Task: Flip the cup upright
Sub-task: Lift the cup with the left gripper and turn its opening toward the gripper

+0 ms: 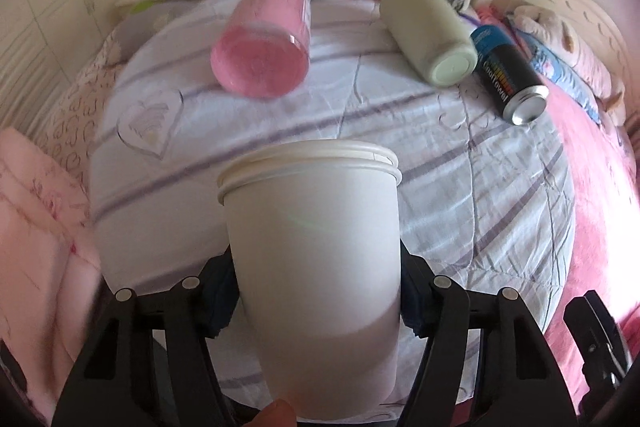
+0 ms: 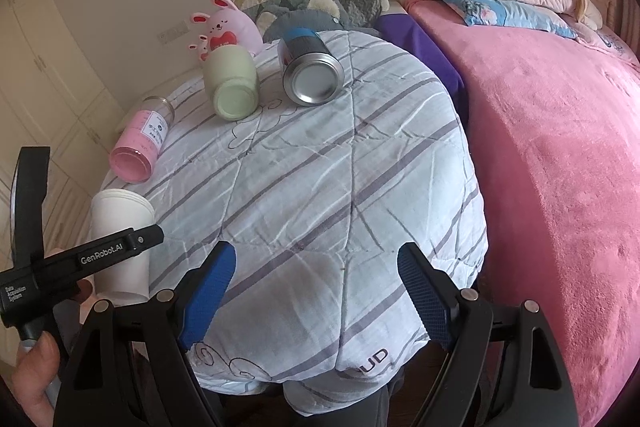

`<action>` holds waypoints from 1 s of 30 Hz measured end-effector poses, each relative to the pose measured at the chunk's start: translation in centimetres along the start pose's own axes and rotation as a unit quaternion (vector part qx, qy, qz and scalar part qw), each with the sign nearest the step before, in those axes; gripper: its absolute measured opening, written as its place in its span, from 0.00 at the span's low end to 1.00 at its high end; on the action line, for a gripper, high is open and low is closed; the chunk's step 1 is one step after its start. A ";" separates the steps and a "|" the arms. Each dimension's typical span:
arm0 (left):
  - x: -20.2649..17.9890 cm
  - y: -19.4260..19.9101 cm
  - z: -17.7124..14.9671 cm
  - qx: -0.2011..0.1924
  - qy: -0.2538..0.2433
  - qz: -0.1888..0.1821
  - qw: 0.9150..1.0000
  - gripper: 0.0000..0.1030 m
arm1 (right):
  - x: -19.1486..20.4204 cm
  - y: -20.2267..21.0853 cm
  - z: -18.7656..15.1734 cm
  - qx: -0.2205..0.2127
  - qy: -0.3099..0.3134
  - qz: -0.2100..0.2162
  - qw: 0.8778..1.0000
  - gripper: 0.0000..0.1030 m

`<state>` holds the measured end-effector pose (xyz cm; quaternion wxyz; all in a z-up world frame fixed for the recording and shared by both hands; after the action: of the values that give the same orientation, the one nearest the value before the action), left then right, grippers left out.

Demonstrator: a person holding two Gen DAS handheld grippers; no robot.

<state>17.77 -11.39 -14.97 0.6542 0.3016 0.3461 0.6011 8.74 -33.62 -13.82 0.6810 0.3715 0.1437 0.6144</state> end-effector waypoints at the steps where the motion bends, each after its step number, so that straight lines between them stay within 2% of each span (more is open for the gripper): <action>1: 0.1 0.4 0.3 -0.018 -0.010 0.005 1.000 0.64 | 0.1 0.1 0.0 -0.001 0.001 0.000 1.000 0.82; 5: 0.0 2.6 1.2 -0.108 -0.045 0.016 0.993 0.64 | 0.5 0.4 -0.2 -0.003 0.003 -0.002 1.000 0.82; 8: -0.6 3.7 1.1 -0.201 -0.075 0.034 0.976 0.64 | 0.8 0.4 -0.3 -0.002 0.004 -0.004 1.000 0.82; 11: -1.2 3.1 1.1 -0.251 -0.091 0.033 0.963 0.64 | 1.3 0.5 -0.3 0.000 0.012 -0.008 1.000 0.82; 15: -2.1 2.0 1.3 -0.294 -0.119 0.045 0.947 0.65 | 1.9 0.6 -0.4 0.004 0.022 -0.016 1.000 0.82; 18: -2.7 1.3 1.5 -0.299 -0.131 0.036 0.944 0.65 | 2.2 0.8 -0.4 0.006 0.025 -0.023 0.999 0.82; 21: -2.8 0.6 1.2 -0.279 -0.137 0.030 0.950 0.65 | 2.4 0.9 -0.4 0.005 0.025 -0.029 0.999 0.82; 30: -1.5 0.9 -1.3 -0.255 -0.132 0.010 0.958 0.65 | 3.6 1.7 -1.1 0.004 0.034 -0.034 0.999 0.82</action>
<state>16.12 -12.88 -14.88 0.7430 0.2051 0.0891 0.6308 7.51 -29.89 -12.41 0.6946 0.3481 0.1820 0.6026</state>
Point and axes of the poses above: each gripper's, at about its wrist camera, not at the fingertips, and y roughly against the way its jaws point, x to its left, z to its top, the point moved 2 cm from there along -y, roughly the way its jaws point, and after that the axes turned 6 degrees about -x, right-handed, at the moved point
